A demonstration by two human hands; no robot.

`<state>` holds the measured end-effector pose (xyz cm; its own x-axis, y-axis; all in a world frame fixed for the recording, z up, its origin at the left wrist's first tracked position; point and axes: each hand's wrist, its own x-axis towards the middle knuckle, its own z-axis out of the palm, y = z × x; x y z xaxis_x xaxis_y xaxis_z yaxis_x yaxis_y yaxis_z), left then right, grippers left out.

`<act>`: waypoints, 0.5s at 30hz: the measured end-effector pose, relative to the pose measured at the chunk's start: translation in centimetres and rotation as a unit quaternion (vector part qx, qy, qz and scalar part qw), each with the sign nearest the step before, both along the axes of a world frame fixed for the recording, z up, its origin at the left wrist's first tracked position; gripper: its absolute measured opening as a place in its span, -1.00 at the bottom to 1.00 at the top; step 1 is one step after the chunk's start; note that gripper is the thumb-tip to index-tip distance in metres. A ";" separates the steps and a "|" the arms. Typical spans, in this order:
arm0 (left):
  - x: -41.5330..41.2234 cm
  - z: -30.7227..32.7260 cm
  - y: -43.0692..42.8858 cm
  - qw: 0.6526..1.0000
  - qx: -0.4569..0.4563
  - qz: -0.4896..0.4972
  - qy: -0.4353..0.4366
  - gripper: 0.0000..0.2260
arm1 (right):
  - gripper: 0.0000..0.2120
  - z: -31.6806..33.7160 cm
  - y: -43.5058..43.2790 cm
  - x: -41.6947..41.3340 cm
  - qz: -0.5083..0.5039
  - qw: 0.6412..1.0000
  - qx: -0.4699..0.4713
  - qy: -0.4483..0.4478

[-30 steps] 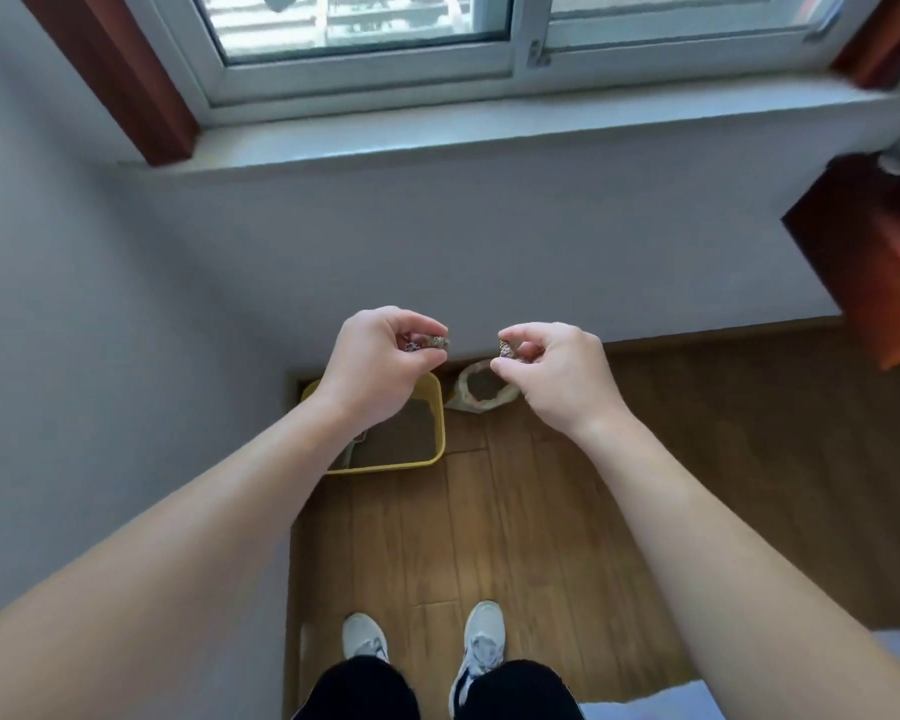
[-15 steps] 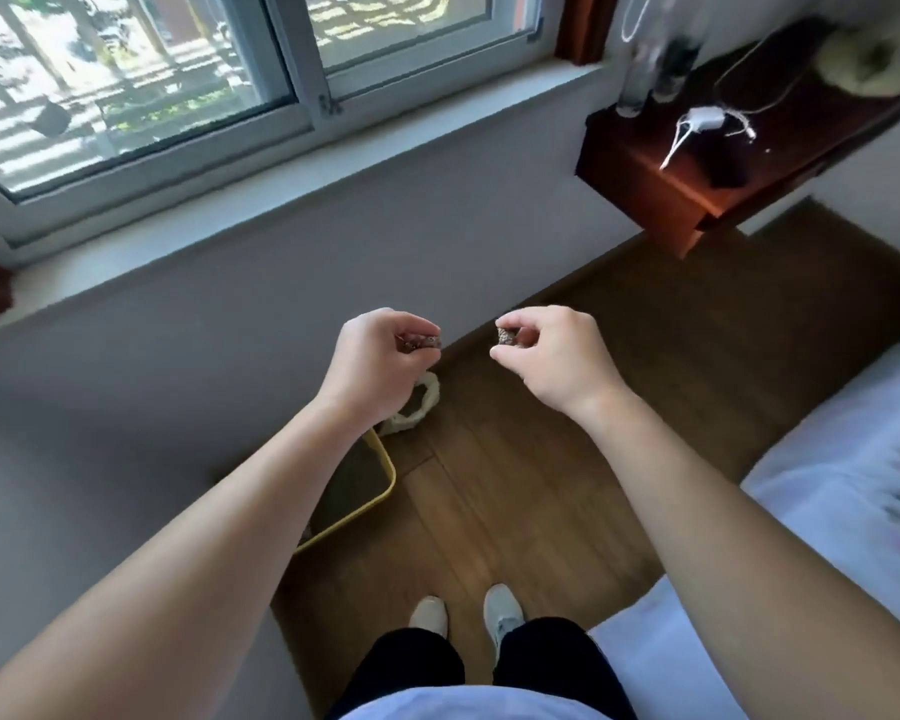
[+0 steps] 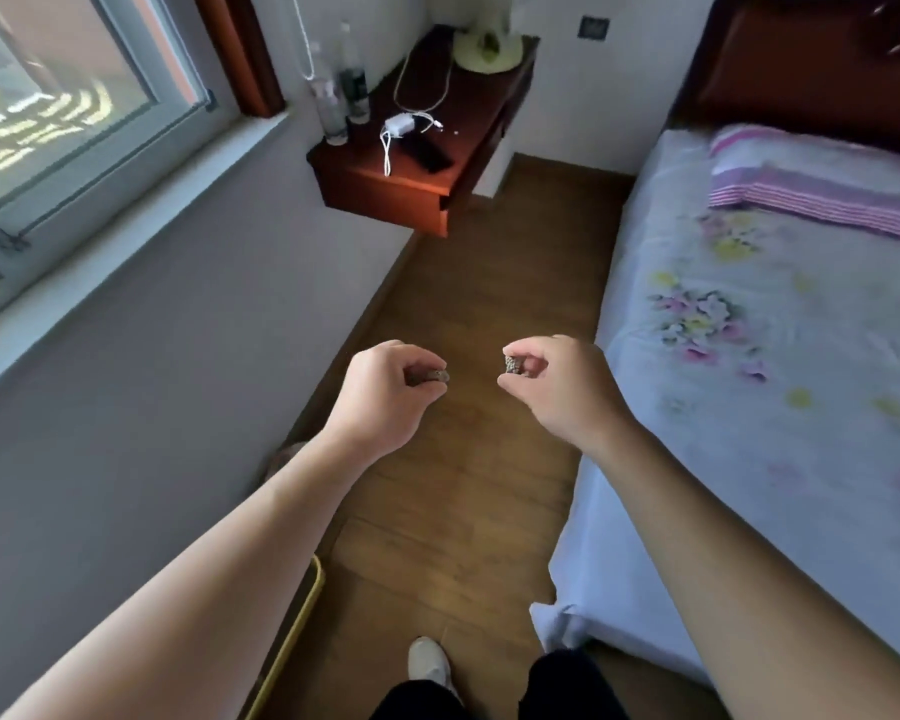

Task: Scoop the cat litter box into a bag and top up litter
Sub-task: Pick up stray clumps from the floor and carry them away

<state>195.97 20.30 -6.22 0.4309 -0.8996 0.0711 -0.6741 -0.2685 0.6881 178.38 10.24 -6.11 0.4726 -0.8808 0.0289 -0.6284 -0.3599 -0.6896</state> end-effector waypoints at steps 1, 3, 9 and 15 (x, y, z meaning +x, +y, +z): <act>-1.1 0.1 -0.9 1.000 0.001 -0.018 -0.002 -0.87 | -0.74 0.2 -0.2 -1.4 -0.015 1.000 -0.001 0.001; -3.4 0.4 -2.8 0.999 0.002 -0.054 -0.009 -0.88 | -0.73 0.5 -0.7 -4.3 -0.044 0.999 0.003 0.001; -13.6 1.8 -8.0 0.990 0.012 -0.137 0.007 -0.87 | -0.78 1.8 -2.3 -15.8 -0.116 0.993 0.012 -0.006; -25.7 2.8 -12.3 0.980 0.021 -0.193 0.037 -0.85 | -0.74 2.7 -3.5 -28.6 -0.196 0.980 0.015 -0.017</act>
